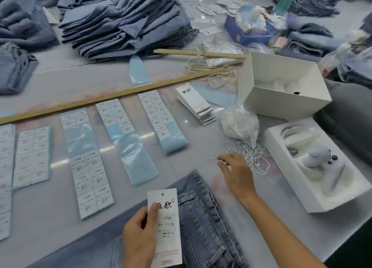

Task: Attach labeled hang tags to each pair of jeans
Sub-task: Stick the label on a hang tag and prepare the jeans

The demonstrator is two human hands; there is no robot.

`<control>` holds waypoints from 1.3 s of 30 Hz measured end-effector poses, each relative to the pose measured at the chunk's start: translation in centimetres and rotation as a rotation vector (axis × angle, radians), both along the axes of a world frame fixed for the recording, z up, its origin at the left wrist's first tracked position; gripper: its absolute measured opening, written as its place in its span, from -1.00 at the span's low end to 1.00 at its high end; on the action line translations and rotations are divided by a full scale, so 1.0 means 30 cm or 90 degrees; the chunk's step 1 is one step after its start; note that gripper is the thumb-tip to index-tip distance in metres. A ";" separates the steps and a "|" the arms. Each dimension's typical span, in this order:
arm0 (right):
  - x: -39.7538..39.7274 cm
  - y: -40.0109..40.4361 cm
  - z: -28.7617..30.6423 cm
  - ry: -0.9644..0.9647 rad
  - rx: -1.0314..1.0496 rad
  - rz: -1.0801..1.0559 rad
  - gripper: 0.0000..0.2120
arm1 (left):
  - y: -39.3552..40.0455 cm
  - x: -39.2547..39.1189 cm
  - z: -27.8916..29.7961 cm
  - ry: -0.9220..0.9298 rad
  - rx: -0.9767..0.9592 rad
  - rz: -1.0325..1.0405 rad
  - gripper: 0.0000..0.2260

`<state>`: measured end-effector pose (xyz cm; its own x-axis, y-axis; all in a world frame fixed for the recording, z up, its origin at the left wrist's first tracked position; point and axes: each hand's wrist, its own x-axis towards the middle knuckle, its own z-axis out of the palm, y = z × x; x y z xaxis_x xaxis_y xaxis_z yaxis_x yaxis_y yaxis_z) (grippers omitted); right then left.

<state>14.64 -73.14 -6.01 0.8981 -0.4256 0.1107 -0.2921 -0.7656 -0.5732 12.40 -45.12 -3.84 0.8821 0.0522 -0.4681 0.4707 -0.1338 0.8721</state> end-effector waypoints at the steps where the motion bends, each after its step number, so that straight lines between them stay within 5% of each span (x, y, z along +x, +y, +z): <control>1: 0.039 -0.029 -0.038 0.028 -0.025 0.020 -0.84 | -0.001 0.002 0.002 -0.009 0.000 -0.014 -0.72; 9: 0.088 -0.024 -0.116 0.038 -0.081 0.042 -0.95 | -0.001 0.017 0.012 -0.031 -0.065 -0.083 -0.75; 12: 0.058 0.039 -0.038 0.025 0.103 -0.008 -0.93 | -0.004 0.019 0.010 -0.053 -0.091 -0.051 -0.91; 16: -0.062 0.203 0.130 -0.051 0.269 0.038 -0.73 | -0.017 0.014 0.021 -0.071 -0.109 -0.080 -0.90; 33: -0.156 0.463 0.184 -0.064 0.168 0.127 -0.92 | 0.001 -0.027 0.040 -0.189 -0.099 -0.248 -0.64; 39: -0.189 0.450 0.195 -0.047 0.133 0.193 -0.88 | 0.044 0.003 0.063 -0.149 -0.150 -0.185 -0.88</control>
